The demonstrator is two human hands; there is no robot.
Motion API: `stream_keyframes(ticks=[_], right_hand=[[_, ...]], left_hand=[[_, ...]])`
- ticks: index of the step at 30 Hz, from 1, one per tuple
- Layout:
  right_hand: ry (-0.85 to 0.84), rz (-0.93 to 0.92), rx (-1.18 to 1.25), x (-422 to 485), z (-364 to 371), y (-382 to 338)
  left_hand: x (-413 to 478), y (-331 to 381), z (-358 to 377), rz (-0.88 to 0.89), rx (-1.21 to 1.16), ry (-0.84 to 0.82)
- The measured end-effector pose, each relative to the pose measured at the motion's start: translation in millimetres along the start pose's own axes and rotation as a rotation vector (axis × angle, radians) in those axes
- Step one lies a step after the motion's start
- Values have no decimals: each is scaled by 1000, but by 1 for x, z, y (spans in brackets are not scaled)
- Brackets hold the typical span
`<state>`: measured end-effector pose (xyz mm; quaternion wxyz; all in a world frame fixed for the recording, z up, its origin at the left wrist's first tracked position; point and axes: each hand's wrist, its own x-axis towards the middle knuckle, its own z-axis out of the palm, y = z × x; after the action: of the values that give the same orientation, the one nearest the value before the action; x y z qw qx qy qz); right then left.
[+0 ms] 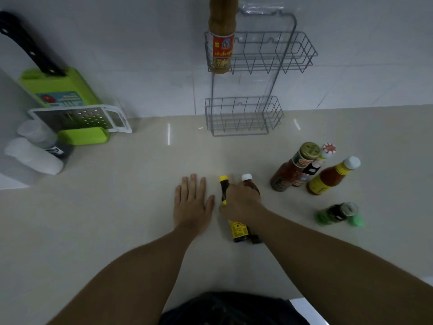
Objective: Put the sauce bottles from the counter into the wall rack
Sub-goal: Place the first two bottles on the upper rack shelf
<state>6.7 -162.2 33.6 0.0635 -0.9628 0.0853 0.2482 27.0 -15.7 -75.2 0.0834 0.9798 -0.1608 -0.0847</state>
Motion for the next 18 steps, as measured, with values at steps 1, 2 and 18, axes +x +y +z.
stream_keyframes(ticks=[1, 2, 18], right_hand=[[-4, 8, -4, 1, 2, -2], [8, 10, 8, 2, 4, -3], [212, 9, 525, 10, 2, 13]], left_hand=[[0, 0, 1, 3, -2, 10], [-1, 0, 2, 4, -6, 18], [2, -4, -11, 27, -5, -131]])
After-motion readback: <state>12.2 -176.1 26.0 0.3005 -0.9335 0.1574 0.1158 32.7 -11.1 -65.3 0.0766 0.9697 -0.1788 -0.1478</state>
